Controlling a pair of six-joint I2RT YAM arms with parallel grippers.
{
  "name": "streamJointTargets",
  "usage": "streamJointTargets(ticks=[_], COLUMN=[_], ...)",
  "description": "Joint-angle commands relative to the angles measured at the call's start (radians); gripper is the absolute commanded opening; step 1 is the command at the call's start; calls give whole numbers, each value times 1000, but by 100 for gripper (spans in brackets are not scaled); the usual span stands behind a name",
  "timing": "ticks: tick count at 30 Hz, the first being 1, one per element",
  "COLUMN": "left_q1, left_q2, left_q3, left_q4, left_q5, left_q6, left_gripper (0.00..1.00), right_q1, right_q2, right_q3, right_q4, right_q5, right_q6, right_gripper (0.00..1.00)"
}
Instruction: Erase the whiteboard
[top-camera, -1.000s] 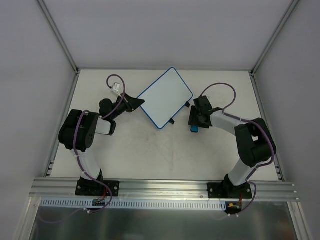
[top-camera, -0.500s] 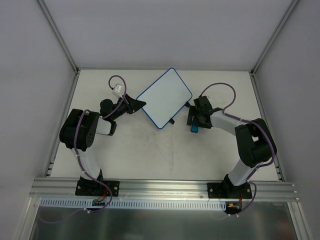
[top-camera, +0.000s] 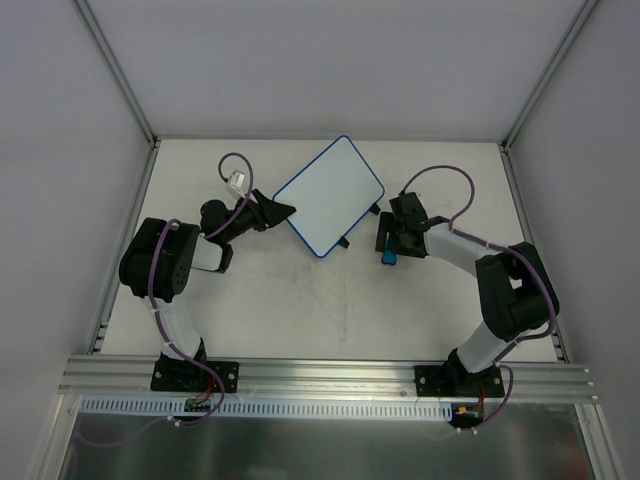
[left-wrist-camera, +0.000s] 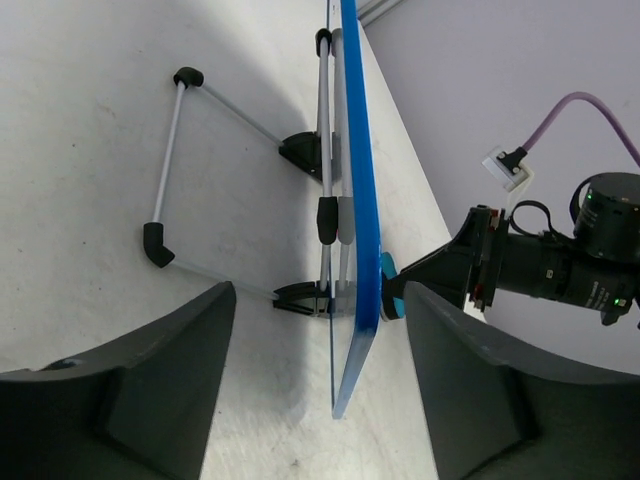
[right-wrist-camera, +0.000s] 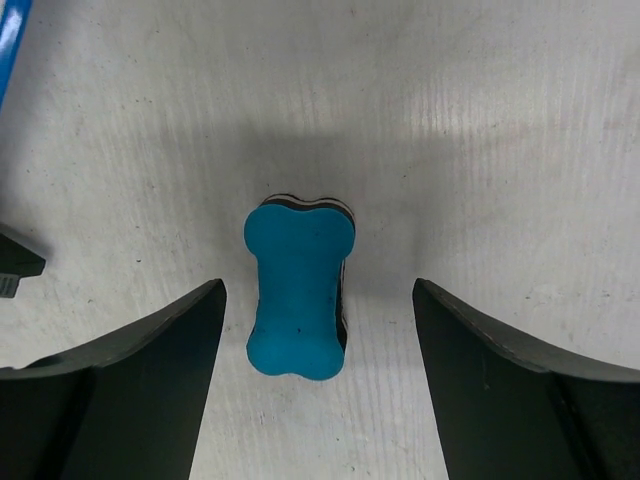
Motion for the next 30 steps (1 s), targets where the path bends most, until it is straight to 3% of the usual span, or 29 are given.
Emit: streamJointTargets(ticks=[1,4,6,9,15,20,23,30], left_q1=[2,8,14,31,54,62,62,60], left_q2=[-16,-32,-58,-110,-304,-553,-778,-1173], left_q3=[-7,-3,-9,-44,-153,-236,-272,-262], left_q4=[257,258,254,219,48,-309,-520,-1045], left_q5=[25,39,42,39,8,-53,-115,-322], left_q6=[37,29,34,39,118,221,290,384], left_gripper=[72,97,99,99,99,99,99,99], right_q1=[3,3,5,6,5,6,0,-3], right_q2=[-82,-97,-126,-178,-362,-584,-725,-1003], right_q3=[16,70,87,88,36,-57,-108,-221], right_q4=[-27,-69,-86,-84,-84,-83,-101,-165], right_q5=[11,9,5,-2,-31,-18,-29,-23], right_q6=[-41,-64,-90,-112,-165,-257,-293,-291], right_gripper=[80,82,85,98,99,99,99,99])
